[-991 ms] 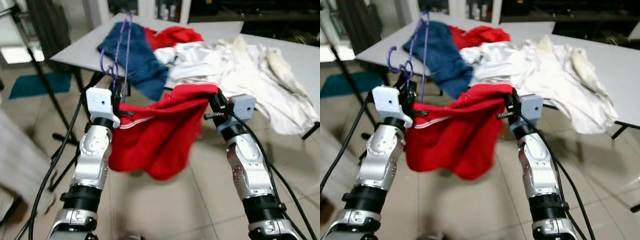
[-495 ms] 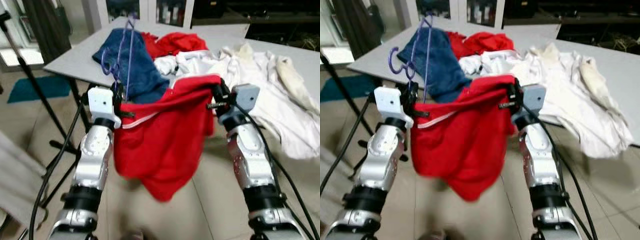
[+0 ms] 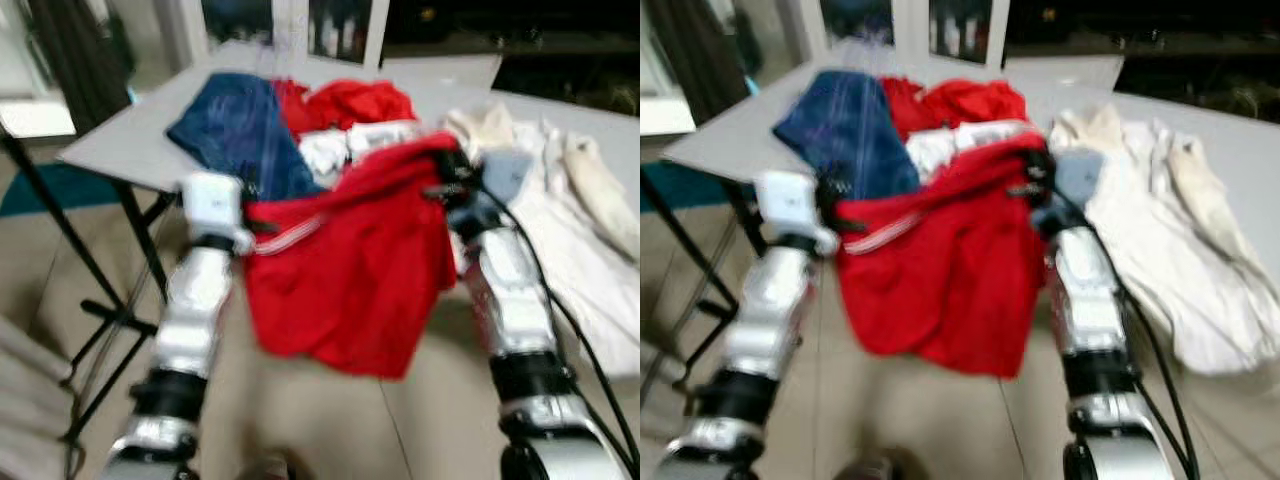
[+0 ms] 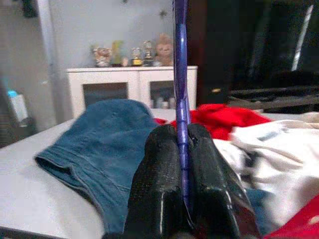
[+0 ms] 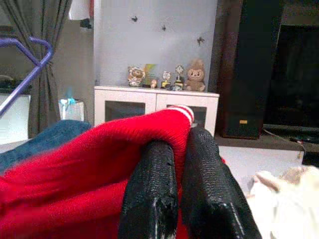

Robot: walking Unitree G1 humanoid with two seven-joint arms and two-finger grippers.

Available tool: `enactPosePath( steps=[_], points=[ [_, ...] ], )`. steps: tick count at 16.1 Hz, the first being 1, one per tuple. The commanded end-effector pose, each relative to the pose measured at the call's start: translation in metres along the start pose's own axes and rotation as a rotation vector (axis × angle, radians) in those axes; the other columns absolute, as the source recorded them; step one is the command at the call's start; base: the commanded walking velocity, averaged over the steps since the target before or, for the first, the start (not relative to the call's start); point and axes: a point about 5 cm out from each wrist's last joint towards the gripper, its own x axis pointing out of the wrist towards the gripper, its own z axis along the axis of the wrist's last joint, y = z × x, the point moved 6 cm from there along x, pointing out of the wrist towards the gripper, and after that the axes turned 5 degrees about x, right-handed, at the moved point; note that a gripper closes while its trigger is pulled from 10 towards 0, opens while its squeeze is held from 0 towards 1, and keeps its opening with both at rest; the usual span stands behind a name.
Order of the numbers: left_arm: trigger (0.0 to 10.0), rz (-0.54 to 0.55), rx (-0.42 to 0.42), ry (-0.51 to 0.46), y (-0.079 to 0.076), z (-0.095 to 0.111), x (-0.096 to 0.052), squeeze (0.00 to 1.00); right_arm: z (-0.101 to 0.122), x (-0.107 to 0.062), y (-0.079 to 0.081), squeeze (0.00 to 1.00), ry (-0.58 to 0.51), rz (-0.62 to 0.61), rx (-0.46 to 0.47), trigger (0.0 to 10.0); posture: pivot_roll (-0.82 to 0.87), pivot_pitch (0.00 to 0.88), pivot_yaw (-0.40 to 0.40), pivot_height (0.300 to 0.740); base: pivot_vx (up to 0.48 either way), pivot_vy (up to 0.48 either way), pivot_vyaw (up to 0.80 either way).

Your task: Hang hanger

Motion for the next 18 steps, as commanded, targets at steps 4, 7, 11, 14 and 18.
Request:
enactPosePath(
  steps=[4,7,11,14,18],
  points=[
    [10.0,-0.009,-0.001,-0.017,-0.006,0.006,0.002,0.0,0.036,0.011,-0.024,0.0,-0.108,-0.067,-0.01,0.0,0.24,0.012,-0.015,0.74,0.48,0.0,0.0],
    [10.0,-0.011,-0.001,-0.019,-0.007,0.006,0.003,0.0,0.049,0.018,-0.018,0.0,-0.142,-0.046,-0.002,0.0,0.24,0.012,-0.015,0.74,0.48,0.0,0.0],
    [10.0,-0.009,0.006,-0.023,-0.007,0.007,0.003,0.0,0.067,0.03,-0.015,0.0,-0.18,-0.029,0.017,0.0,0.25,0.01,-0.017,0.74,0.45,0.0,0.0],
    [10.0,-0.017,0.012,-0.037,-0.009,0.01,0.002,0.0,0.072,0.038,-0.014,0.0,-0.182,-0.031,0.023,0.0,0.25,0.01,-0.017,0.74,0.106,0.0,0.0],
    [10.0,-0.027,-0.001,-0.041,-0.012,0.01,0.002,0.0,0.028,0.049,-0.015,0.0,0.048,-0.062,-0.037,0.0,0.25,0.008,-0.023,0.74,0.0,0.0,0.0]
  ],
)
